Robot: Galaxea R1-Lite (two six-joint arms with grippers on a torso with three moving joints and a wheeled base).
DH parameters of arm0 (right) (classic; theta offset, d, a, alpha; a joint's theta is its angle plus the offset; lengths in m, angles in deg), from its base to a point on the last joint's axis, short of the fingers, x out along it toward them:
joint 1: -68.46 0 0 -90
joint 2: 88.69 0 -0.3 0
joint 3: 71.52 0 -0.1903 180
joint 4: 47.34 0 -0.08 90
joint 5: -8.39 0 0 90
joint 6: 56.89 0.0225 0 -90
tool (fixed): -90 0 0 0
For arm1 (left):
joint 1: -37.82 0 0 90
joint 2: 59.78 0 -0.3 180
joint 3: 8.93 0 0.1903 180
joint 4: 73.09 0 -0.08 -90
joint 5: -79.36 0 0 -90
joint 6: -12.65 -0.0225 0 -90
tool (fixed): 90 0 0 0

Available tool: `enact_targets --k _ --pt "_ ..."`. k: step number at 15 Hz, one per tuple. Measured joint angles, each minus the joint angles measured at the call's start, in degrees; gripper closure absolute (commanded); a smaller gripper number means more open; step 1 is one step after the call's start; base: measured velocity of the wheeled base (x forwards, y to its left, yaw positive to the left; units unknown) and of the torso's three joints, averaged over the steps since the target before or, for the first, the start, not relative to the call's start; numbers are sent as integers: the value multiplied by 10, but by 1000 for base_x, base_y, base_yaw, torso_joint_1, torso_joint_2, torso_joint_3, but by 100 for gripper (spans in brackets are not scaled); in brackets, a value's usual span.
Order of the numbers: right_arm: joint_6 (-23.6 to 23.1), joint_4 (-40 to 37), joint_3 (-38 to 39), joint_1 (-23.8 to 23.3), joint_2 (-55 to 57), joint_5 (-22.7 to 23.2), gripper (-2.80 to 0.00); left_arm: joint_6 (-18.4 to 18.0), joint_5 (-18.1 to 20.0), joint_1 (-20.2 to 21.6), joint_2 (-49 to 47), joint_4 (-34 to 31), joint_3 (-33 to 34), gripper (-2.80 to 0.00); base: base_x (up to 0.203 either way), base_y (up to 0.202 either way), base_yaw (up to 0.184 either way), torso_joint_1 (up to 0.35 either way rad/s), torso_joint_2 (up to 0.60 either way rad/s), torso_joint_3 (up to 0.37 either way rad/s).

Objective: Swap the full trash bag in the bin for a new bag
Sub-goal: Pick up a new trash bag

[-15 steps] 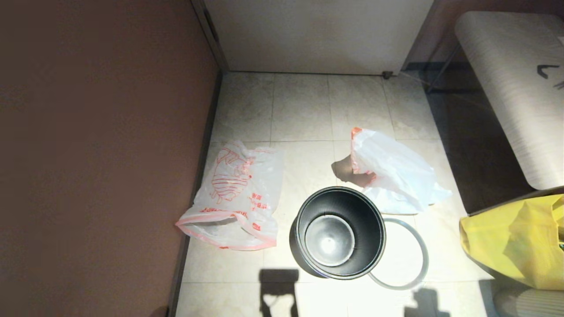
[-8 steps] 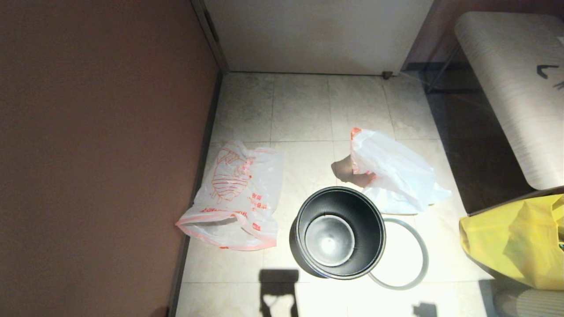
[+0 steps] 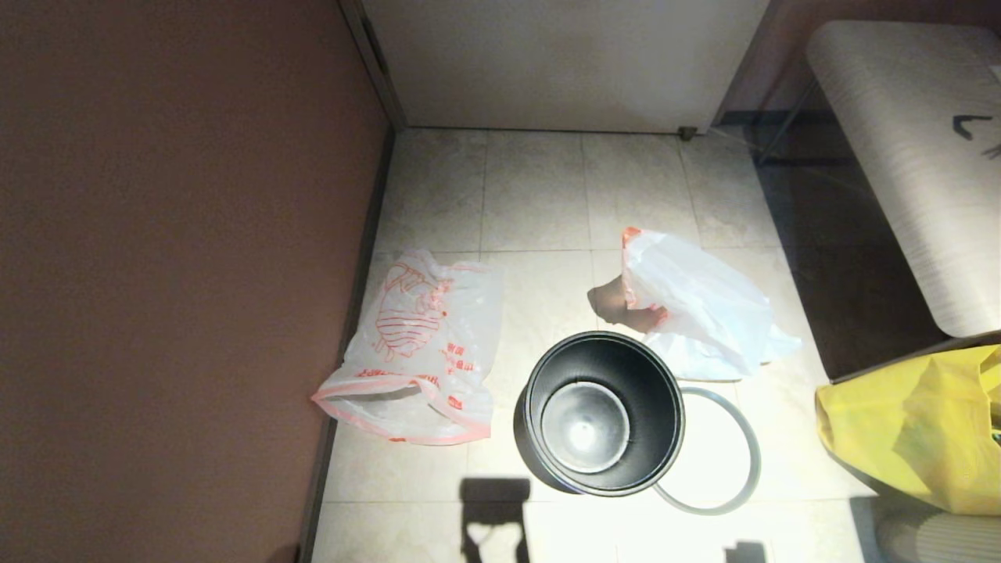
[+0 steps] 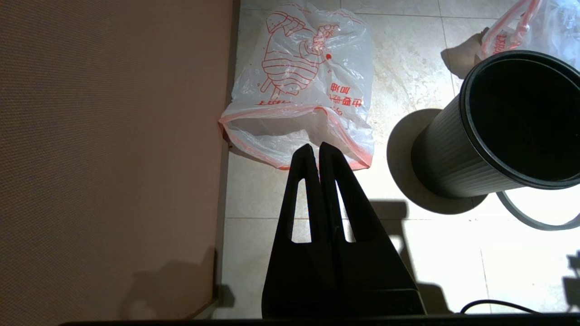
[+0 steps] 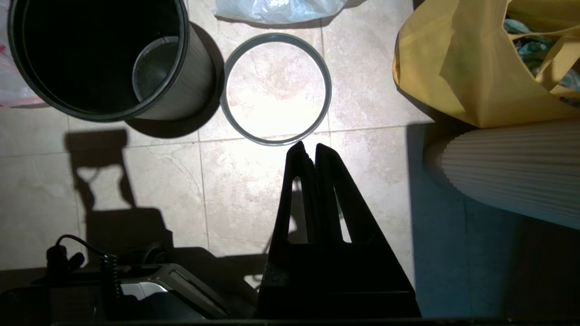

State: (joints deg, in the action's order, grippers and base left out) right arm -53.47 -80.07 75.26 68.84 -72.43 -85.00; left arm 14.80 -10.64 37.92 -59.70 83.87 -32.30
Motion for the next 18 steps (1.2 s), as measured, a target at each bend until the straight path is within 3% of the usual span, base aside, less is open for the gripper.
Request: enact_targets --k 9,12,18 --pt "-41 18 67 0 -144 27 0 0 0 0 0 0 0 0 0 0 0 0 0 0" --pt "-49 75 90 0 -159 28 0 0 0 0 0 0 0 0 0 0 0 0 0 0" --pt "-27 91 98 0 -164 26 0 0 0 0 0 0 0 0 0 0 0 0 0 0"
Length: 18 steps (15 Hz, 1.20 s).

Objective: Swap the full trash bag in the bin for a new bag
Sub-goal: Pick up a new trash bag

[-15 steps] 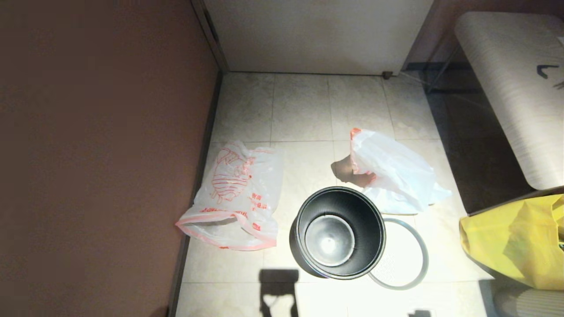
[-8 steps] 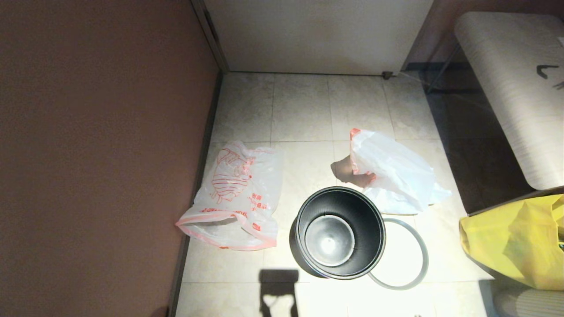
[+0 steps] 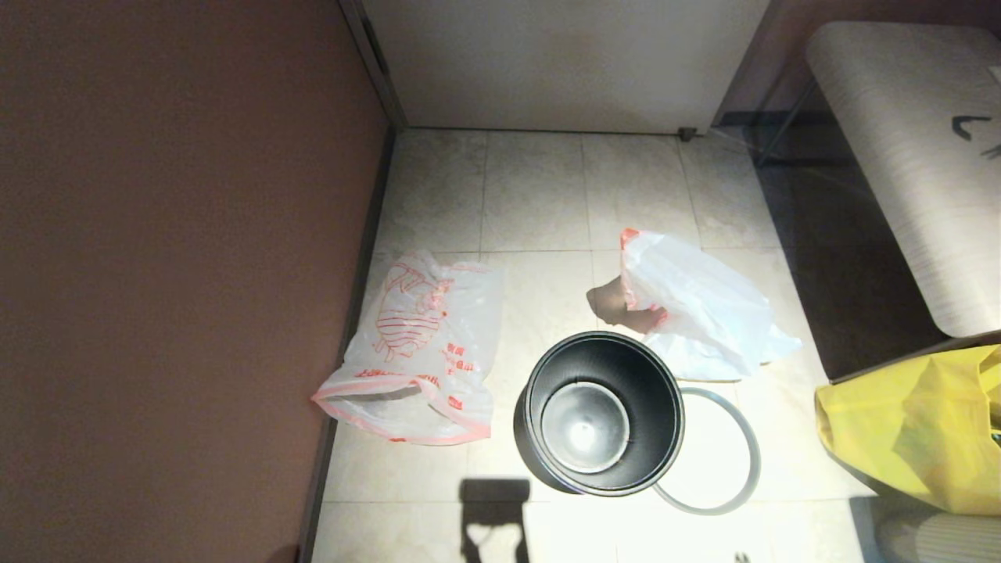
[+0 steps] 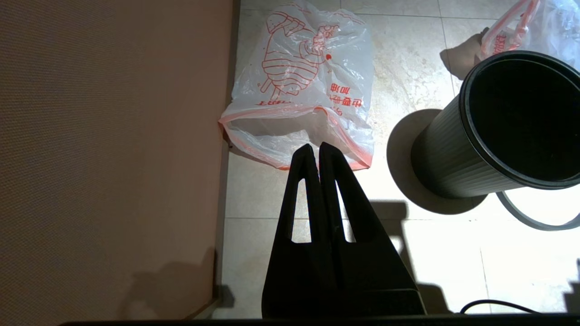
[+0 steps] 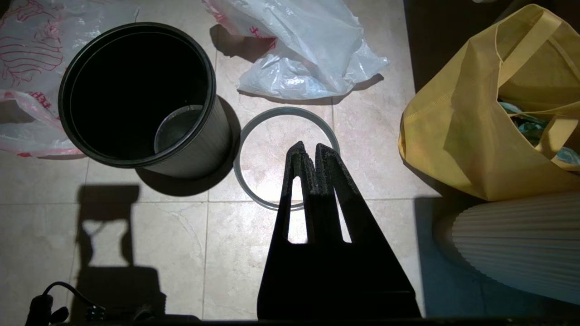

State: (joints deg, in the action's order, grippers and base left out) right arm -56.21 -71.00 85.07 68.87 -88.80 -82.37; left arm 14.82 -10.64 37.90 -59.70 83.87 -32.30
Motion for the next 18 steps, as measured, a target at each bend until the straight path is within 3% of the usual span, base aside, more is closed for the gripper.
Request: enact_targets --k 14,18 --pt "0 0 0 0 0 0 0 0 0 0 0 0 0 0 0 0 0 0 0 0" --pt "0 0 0 0 0 0 0 -26 -1 0 -1 7 -16 0 0 0 0 0 0 0"
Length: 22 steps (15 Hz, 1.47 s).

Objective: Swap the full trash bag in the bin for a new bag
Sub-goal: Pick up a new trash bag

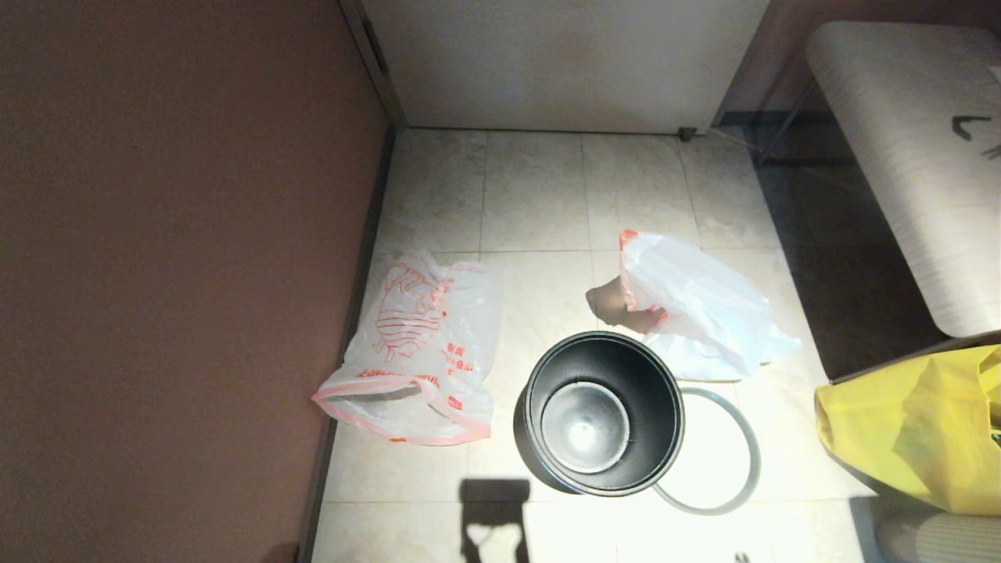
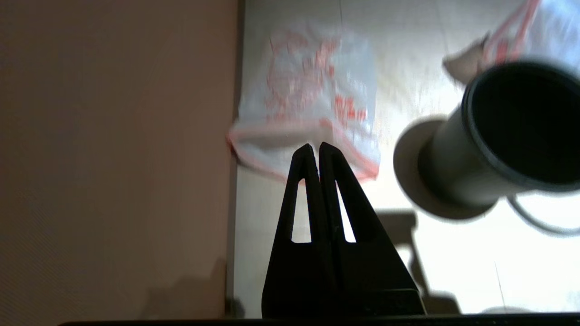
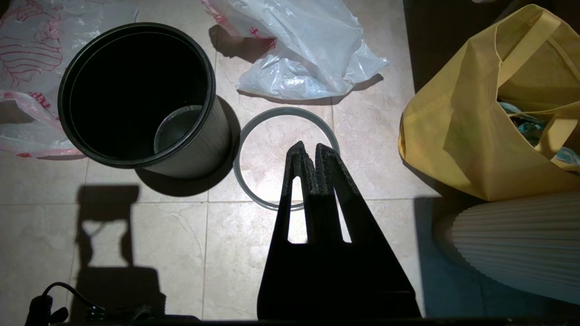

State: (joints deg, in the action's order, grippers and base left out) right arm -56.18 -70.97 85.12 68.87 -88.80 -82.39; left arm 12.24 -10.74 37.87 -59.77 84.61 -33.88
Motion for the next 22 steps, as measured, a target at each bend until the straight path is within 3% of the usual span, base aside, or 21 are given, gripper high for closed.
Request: enact_targets --k 3,6,10,12,14,17,22 --pt "0 0 0 0 0 0 0 11 1 -1 -38 5 -93 0 0 0 0 0 0 0" --pt "0 0 0 0 0 0 0 -6 40 -1 -139 5 -186 0 0 0 0 0 0 0" --pt "0 0 0 0 0 0 0 -104 75 -5 -311 4 -264 0 0 0 0 0 0 0" --pt "0 0 0 0 0 0 0 -159 76 -24 -389 2 -290 0 0 0 0 0 0 0" --pt "0 0 0 0 0 0 0 -184 66 -57 -462 -2 -308 0 0 0 0 0 0 0" --pt "0 0 0 0 0 0 0 -162 22 -125 -563 0 -323 0 0 0 0 0 0 0" --pt "0 0 0 0 0 0 0 -52 -112 -234 -773 50 -365 0 0 0 0 0 0 0"
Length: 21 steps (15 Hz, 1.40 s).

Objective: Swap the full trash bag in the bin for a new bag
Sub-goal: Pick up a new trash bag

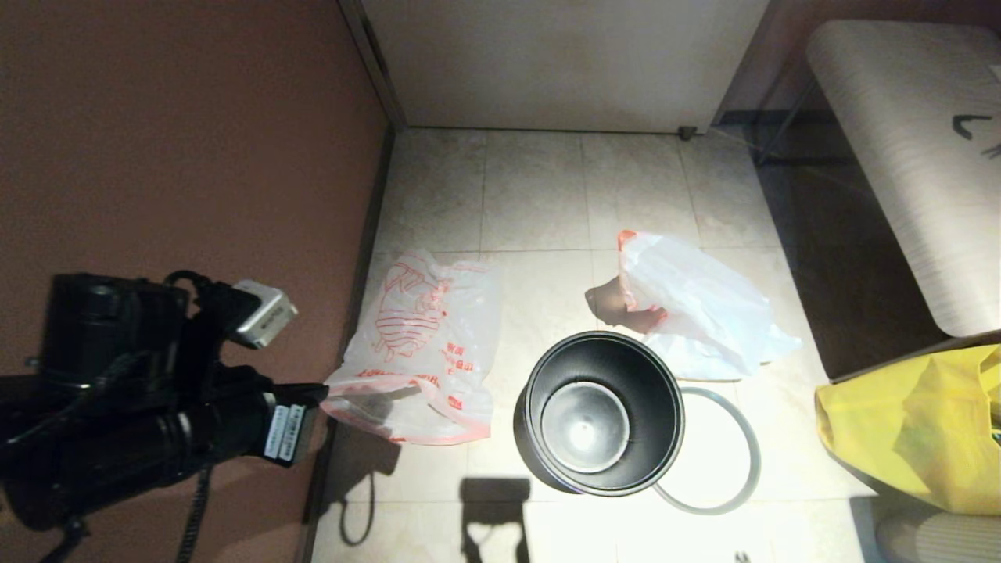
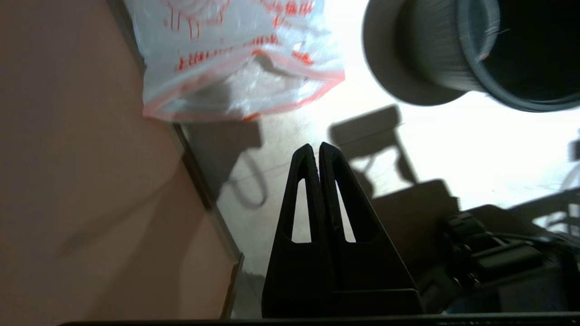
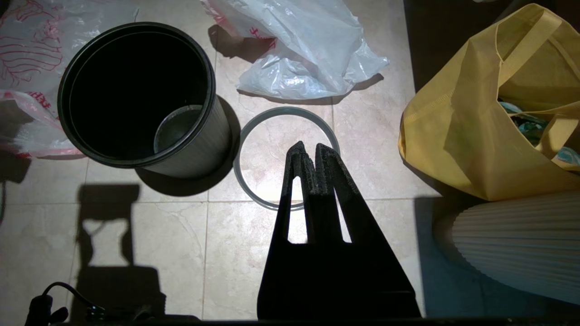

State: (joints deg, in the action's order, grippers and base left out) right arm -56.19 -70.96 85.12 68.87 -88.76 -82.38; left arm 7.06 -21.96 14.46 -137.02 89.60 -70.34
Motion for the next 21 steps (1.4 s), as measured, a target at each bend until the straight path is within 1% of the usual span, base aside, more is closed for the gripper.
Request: enact_targets --k 1,4,6,9,10,12,13,14,17,19,21 --pt "0 0 0 0 0 0 0 9 -24 -9 -50 24 -8 0 0 0 0 0 0 0" --pt "0 0 0 0 0 0 0 38 -92 -21 -204 91 -43 0 0 0 0 0 0 0" --pt "0 0 0 0 0 0 0 67 -134 -17 -305 113 -83 0 0 0 0 0 0 0" --pt "0 0 0 0 0 0 0 115 -175 1 -440 125 -164 0 0 0 0 0 0 0" --pt "0 0 0 0 0 0 0 132 -190 7 -484 127 -195 -280 0 0 0 0 0 0" --pt "0 0 0 0 0 0 0 158 -207 20 -548 131 -255 -280 0 0 0 0 0 0" --pt "0 0 0 0 0 0 0 179 -211 24 -573 132 -286 -280 0 0 0 0 0 0" --pt "0 0 0 0 0 0 0 199 -215 26 -595 132 -311 -280 0 0 0 0 0 0" --pt "0 0 0 0 0 0 0 239 -229 32 -648 129 -381 -280 0 0 0 0 0 0" --pt "0 0 0 0 0 0 0 258 -229 33 -679 126 -419 -280 0 0 0 0 0 0" --pt "0 0 0 0 0 0 0 264 -230 33 -703 125 -453 -280 0 0 0 0 0 0"
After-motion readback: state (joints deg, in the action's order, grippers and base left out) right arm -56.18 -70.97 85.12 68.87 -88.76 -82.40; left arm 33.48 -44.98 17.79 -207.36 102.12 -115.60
